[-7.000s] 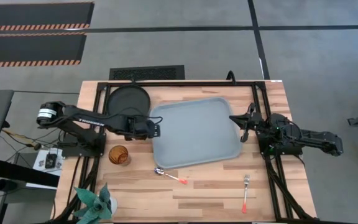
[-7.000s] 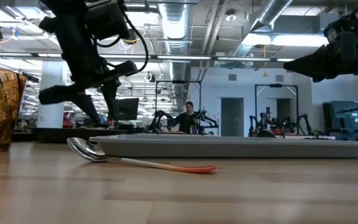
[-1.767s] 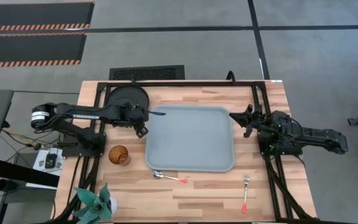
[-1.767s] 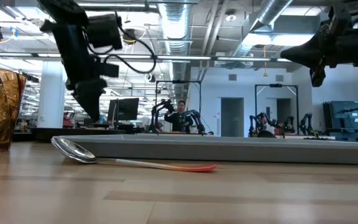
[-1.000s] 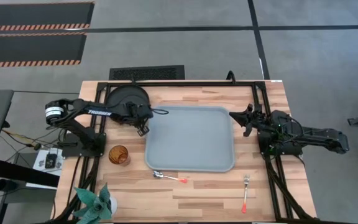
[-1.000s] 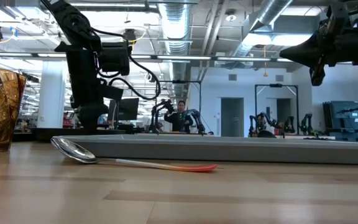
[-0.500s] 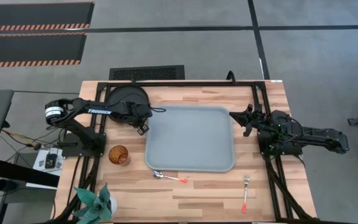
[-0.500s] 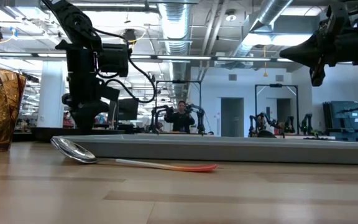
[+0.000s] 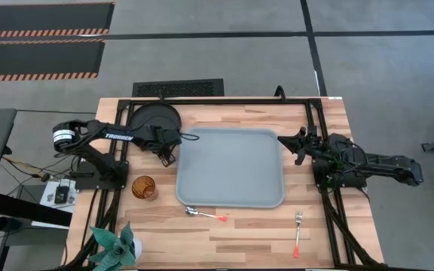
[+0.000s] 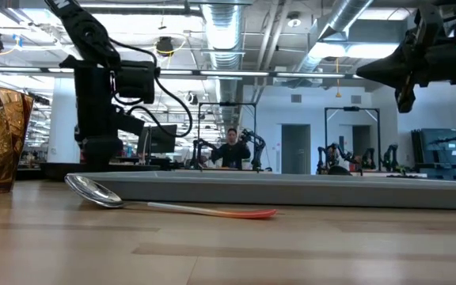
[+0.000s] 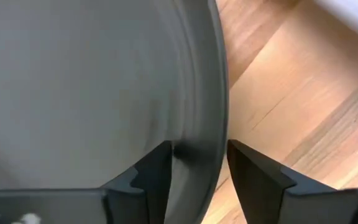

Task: Pick and place plate/cup/fork/spoon on tray
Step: Put the black plate in the center of the gray tray

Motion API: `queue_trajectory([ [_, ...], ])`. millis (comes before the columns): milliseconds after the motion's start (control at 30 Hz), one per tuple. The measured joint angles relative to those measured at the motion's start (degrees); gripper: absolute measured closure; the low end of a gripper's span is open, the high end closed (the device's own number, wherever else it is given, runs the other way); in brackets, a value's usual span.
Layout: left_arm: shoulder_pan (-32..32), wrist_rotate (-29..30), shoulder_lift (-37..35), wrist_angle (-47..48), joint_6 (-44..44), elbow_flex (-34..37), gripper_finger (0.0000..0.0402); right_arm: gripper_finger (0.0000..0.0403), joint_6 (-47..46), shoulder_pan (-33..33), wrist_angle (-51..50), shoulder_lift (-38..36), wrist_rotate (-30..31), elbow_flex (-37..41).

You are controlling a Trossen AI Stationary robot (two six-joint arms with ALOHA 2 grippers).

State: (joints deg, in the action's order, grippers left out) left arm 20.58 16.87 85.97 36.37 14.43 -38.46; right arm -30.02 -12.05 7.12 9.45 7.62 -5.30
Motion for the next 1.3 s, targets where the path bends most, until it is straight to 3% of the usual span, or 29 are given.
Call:
queue_trajectory([
  [233, -0.07, -0.49, 0.09, -2.64, -5.1, 0.51, 0.035, 0.0386, -0.93, 0.0, 0.24, 0.0, 0.04, 0.0],
  [333, 0.13, 2.89, 0.3, -4.44, -7.58, 0.44, 0.0389, 0.0385, -1.5, 0.0, 0.2, 0.0, 0.02, 0.0],
  [567, 0.26, 3.57, -2.25, 4.04, -6.78, -1.25, 0.0398, 0.0385, -1.64, 0.04, 0.2, 0.0, 0.02, 0.0],
  [867, -0.14, 3.78, -13.12, 13.54, -1.21, -6.81, 0.0401, 0.0384, -1.46, 0.0, 0.0, 0.0, 0.02, 0.0],
  [1067, -3.55, 1.63, -19.77, 11.48, 1.19, -11.59, 0.0401, 0.0387, -1.46, 0.01, -0.07, 0.0, 0.0, 0.0],
  [1300, -12.62, 0.69, -16.83, 7.55, 1.11, -18.28, 0.0401, 0.0384, -1.49, 0.02, -0.75, 0.0, 0.04, 0.0],
])
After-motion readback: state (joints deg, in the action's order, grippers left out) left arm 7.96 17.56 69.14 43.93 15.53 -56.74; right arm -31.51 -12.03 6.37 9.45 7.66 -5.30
